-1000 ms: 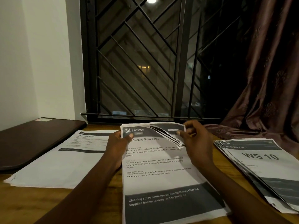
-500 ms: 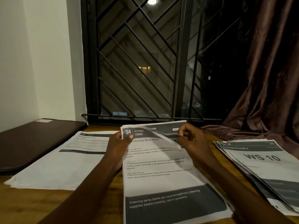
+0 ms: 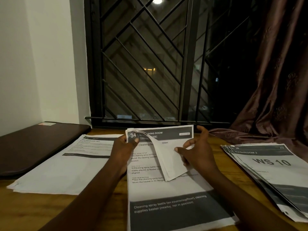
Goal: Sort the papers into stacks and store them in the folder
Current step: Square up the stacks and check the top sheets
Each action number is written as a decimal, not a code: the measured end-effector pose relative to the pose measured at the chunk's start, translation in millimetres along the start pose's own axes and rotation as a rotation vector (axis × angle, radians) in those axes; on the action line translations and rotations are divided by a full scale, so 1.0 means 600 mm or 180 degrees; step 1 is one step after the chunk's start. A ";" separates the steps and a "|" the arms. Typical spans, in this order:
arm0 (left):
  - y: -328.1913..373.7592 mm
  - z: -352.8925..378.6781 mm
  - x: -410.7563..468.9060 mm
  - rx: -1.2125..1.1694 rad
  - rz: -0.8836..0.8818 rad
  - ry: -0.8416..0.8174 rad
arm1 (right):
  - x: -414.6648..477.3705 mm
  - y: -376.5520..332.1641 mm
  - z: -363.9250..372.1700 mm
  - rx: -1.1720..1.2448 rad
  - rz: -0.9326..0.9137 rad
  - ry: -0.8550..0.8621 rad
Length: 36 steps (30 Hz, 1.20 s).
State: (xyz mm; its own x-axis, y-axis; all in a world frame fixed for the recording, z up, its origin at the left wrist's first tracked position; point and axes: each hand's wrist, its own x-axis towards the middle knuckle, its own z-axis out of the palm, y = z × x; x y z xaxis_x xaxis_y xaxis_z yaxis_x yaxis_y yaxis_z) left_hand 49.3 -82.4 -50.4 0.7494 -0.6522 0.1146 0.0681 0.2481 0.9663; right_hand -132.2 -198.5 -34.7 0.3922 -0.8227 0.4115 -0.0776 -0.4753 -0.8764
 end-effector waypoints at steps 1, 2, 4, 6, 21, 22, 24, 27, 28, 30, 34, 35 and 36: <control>0.000 0.000 0.000 0.0004 -0.0002 -0.0010 | 0.002 0.000 -0.001 -0.0245 -0.0043 0.0126; 0.001 0.000 0.000 0.0006 -0.0011 -0.0010 | 0.006 0.003 -0.002 -0.0536 -0.0133 0.0275; 0.001 0.001 0.000 0.0022 -0.0021 -0.0003 | 0.007 0.003 -0.008 -0.1081 -0.0478 0.0558; 0.002 0.002 0.000 0.0048 -0.0024 0.0026 | 0.005 0.001 -0.013 -0.1242 -0.0796 0.0745; 0.007 0.003 -0.002 -0.0043 -0.0064 0.0033 | -0.005 -0.005 -0.012 -0.1286 -0.1684 0.0895; 0.008 0.002 -0.002 -0.0036 -0.0058 0.0047 | -0.004 -0.006 -0.012 -0.1331 -0.1853 0.0942; 0.010 0.002 -0.002 -0.0005 -0.0033 0.0085 | -0.002 -0.008 -0.016 -0.1302 -0.2206 0.0773; 0.009 0.001 -0.001 0.0013 -0.0031 0.0103 | -0.016 -0.021 -0.015 -0.0634 -0.1844 -0.0452; 0.007 0.000 0.000 0.0019 -0.0025 0.0106 | -0.025 -0.026 -0.013 -0.0454 -0.1536 -0.0904; 0.005 -0.001 0.002 0.0037 -0.0029 0.0107 | -0.036 -0.029 -0.006 -0.0418 -0.1107 -0.1330; 0.003 -0.001 0.003 -0.0111 -0.0064 0.0025 | -0.027 -0.026 -0.001 -0.0205 -0.0924 -0.0690; 0.003 0.000 0.004 -0.0127 -0.0065 -0.0001 | -0.020 -0.022 -0.001 -0.0204 -0.0864 -0.0444; 0.002 0.001 0.003 -0.0125 -0.0062 -0.0022 | -0.017 -0.022 0.000 -0.0223 -0.0830 -0.0258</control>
State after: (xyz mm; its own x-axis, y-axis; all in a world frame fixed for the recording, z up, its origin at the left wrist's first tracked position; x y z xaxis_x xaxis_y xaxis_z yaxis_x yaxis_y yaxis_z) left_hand 50.5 -83.8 -48.8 0.7432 -0.6619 0.0977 0.1085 0.2633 0.9586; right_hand -135.2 -183.8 -27.4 0.4789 -0.6437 0.5969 -0.0265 -0.6903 -0.7231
